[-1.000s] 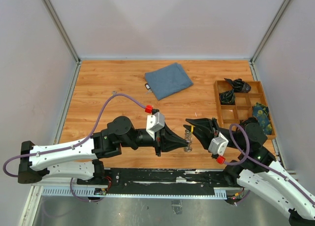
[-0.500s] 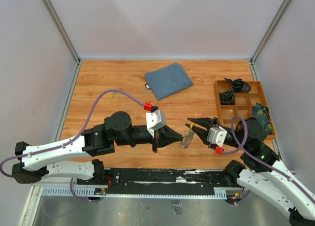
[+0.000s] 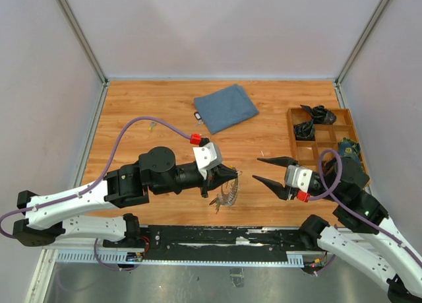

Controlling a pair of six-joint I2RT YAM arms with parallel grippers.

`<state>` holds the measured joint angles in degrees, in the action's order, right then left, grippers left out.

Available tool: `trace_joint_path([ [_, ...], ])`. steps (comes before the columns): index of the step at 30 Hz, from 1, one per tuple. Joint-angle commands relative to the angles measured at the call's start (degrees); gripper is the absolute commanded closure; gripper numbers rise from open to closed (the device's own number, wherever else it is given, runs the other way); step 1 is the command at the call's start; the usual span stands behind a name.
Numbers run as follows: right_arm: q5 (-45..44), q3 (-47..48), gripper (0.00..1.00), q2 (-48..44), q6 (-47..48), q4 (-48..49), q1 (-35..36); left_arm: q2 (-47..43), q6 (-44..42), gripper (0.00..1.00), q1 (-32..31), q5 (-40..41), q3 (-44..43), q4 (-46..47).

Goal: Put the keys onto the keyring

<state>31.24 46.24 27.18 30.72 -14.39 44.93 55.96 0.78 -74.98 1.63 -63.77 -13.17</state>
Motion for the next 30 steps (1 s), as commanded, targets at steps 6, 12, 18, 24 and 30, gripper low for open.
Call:
trace_joint_path([
  [6,7.8,8.2,0.53,4.2,-13.8,-2.6,0.7,-0.8,-1.3,0.99,-0.1,1.1,-0.8,0.9],
  [12,11.9,11.4,0.54,8.1,-18.8,-4.3,0.7,-0.4,-2.4,1.0,-0.1,0.0,-1.7,-0.2],
  [18,12.7,11.6,0.57,9.5,-18.9,-4.7,0.7,0.0,-4.0,0.99,-0.1,-2.5,-2.6,-1.4],
  [24,13.7,11.1,0.63,10.1,-20.2,-3.2,0.7,0.6,-5.5,0.99,-0.1,-4.4,-3.5,-2.9],
  [30,15.7,10.7,0.68,11.2,-21.0,-2.2,0.7,1.0,-6.0,1.0,-0.1,-4.5,-3.9,-2.7],
])
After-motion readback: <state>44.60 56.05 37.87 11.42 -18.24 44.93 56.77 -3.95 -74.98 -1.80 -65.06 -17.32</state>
